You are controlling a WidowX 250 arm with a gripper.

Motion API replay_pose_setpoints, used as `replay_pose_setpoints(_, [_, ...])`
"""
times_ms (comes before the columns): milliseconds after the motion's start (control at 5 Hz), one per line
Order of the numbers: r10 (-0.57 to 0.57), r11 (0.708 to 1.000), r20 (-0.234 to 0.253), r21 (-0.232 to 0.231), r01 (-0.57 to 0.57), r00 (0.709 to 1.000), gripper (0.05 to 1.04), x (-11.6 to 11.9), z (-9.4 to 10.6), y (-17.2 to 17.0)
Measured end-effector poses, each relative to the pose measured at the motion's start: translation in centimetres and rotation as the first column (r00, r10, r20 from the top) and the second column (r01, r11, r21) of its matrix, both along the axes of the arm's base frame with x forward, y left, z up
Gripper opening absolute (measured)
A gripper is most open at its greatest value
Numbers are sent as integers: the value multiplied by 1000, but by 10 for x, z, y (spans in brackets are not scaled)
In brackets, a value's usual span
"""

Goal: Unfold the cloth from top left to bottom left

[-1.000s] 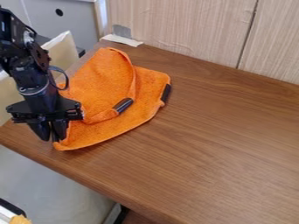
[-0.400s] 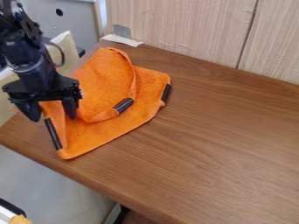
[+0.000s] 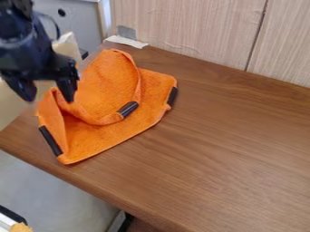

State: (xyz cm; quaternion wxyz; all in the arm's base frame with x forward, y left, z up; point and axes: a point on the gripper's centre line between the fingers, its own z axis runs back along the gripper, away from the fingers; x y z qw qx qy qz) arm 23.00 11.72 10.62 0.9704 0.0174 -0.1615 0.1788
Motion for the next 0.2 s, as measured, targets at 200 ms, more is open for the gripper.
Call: replay_pose_setpoints(200, [-9, 1000, 1, 9, 9, 1000, 1001, 0, 1, 1])
